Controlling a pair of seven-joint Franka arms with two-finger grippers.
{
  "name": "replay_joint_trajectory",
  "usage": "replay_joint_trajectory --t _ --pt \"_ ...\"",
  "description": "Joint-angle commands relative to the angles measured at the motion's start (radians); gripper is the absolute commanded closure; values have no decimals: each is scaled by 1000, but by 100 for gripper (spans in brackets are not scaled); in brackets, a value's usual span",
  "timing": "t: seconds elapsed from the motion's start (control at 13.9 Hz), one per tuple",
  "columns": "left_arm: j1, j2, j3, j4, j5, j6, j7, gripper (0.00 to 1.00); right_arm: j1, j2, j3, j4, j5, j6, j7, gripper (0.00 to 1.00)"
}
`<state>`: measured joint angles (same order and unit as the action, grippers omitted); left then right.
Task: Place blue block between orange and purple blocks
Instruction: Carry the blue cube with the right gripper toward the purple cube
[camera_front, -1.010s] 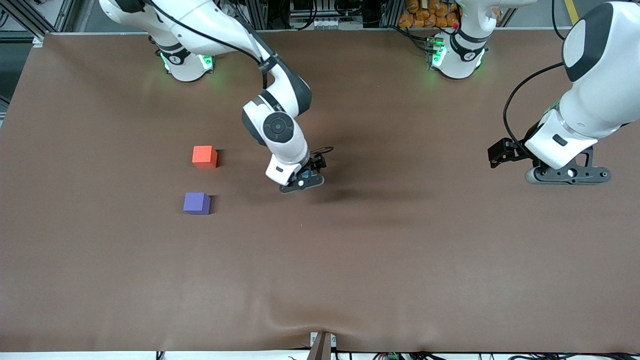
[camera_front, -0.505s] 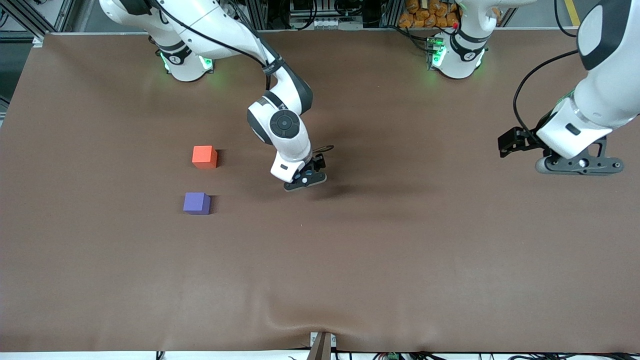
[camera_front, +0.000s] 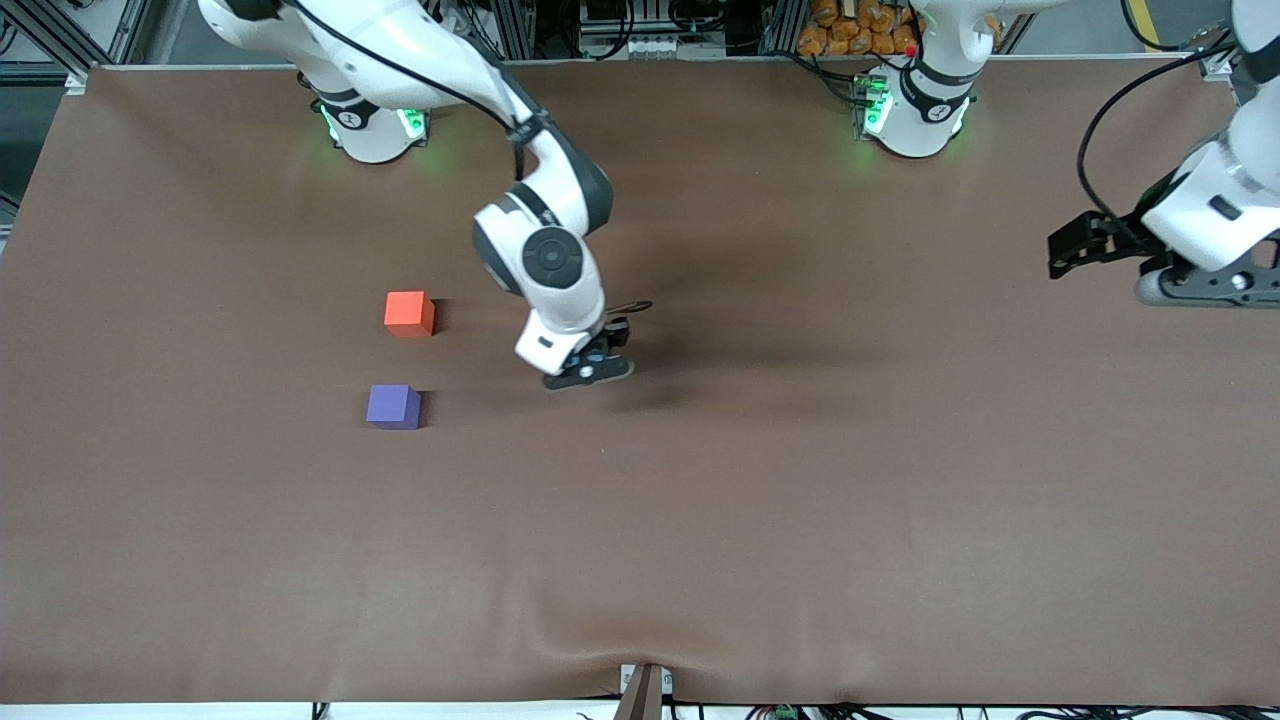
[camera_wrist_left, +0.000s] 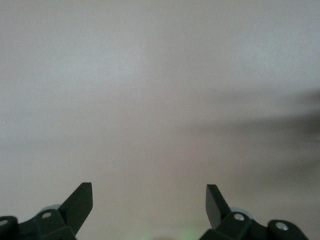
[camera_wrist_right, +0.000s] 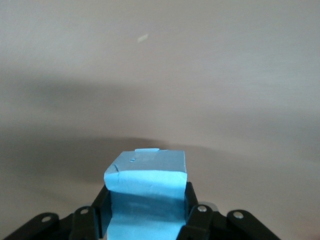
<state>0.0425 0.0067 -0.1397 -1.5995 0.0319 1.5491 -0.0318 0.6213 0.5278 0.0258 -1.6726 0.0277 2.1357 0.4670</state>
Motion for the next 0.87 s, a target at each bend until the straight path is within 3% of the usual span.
replay_joint_trajectory --t 0.0,0.14,0.29,0.58,0.79 --pt "10 -36 -15 -20 0 -15 15 0 -135 -164 20 -35 -14 -161 -68 100" --pt "-45 -39 27 -16 -4 -46 16 0 -227 -225 19 -50 0 -259 -172 100" --pt "-116 -65 103 -17 -7 -69 18 0 -340 -284 20 -142 0 -272 -186 100" --pt "-108 -74 97 -14 -10 -72 18 0 -422 -367 20 -280 3 -220 -229 100" --pt "-89 -80 63 -10 -10 -83 9 0 -454 -391 20 -421 6 -64 -277 100"
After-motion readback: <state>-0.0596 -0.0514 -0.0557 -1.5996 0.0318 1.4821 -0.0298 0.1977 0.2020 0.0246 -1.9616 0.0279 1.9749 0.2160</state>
